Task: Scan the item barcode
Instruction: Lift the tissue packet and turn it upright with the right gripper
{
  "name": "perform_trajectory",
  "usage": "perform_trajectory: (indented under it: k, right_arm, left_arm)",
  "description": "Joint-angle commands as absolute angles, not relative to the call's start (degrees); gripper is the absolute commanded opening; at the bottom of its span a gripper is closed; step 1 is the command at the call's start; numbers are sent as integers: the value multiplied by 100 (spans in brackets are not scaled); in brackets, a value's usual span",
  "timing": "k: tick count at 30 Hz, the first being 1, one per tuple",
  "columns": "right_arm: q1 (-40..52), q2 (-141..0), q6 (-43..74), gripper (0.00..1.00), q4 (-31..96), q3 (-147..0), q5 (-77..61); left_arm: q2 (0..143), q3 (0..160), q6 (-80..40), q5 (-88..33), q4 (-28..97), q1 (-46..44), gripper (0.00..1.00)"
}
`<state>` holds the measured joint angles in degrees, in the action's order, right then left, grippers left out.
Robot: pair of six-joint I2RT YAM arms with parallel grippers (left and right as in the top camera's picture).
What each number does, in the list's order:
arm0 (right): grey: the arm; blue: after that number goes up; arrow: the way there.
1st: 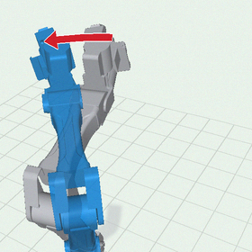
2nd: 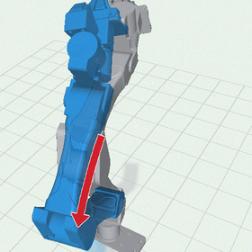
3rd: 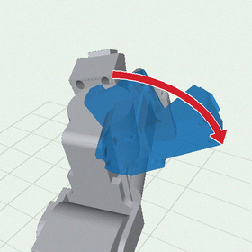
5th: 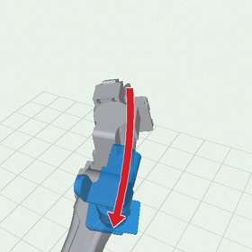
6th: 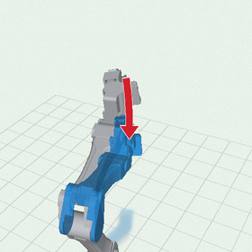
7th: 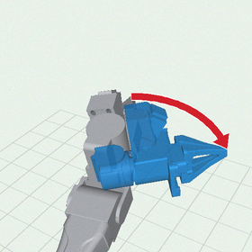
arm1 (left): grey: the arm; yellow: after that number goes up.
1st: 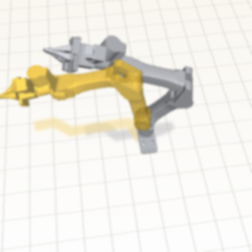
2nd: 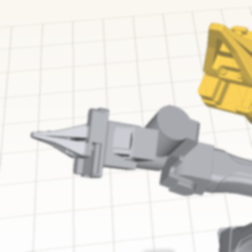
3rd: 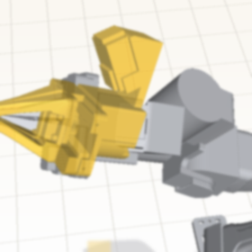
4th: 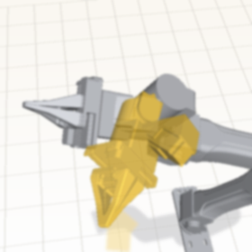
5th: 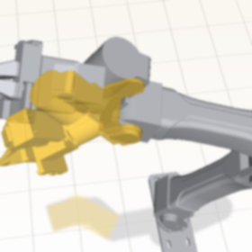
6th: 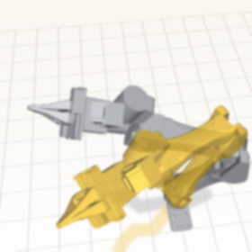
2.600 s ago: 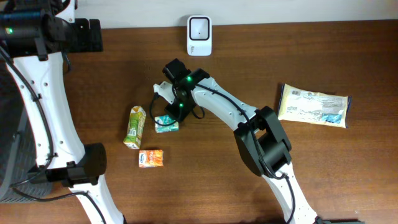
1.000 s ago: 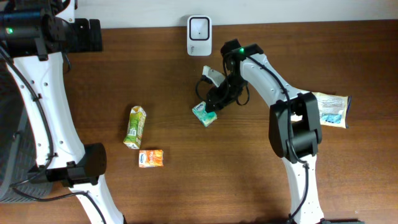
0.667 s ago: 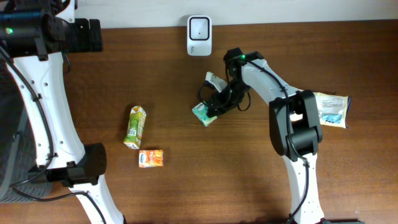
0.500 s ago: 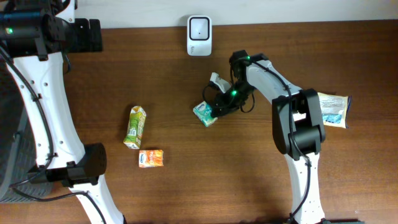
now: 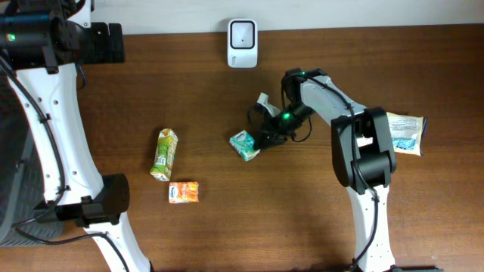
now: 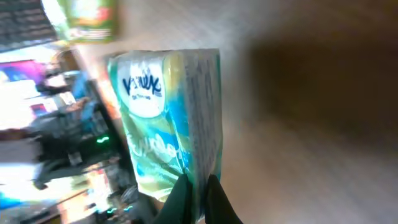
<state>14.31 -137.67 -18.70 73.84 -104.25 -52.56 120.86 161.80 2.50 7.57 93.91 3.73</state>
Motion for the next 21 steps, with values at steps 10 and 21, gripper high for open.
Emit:
perform_trajectory:
  k: [10,21]
  right_arm:
    - [386,-13642,-3900,4,9435,-11334,-8254]
    - [-246,-13441,-3487,4,9734,-11563,-8897]
  left_arm:
    - [12020,16225,217,777,9400,381,99]
    - [12020,16225,217,775,9400,381,99]
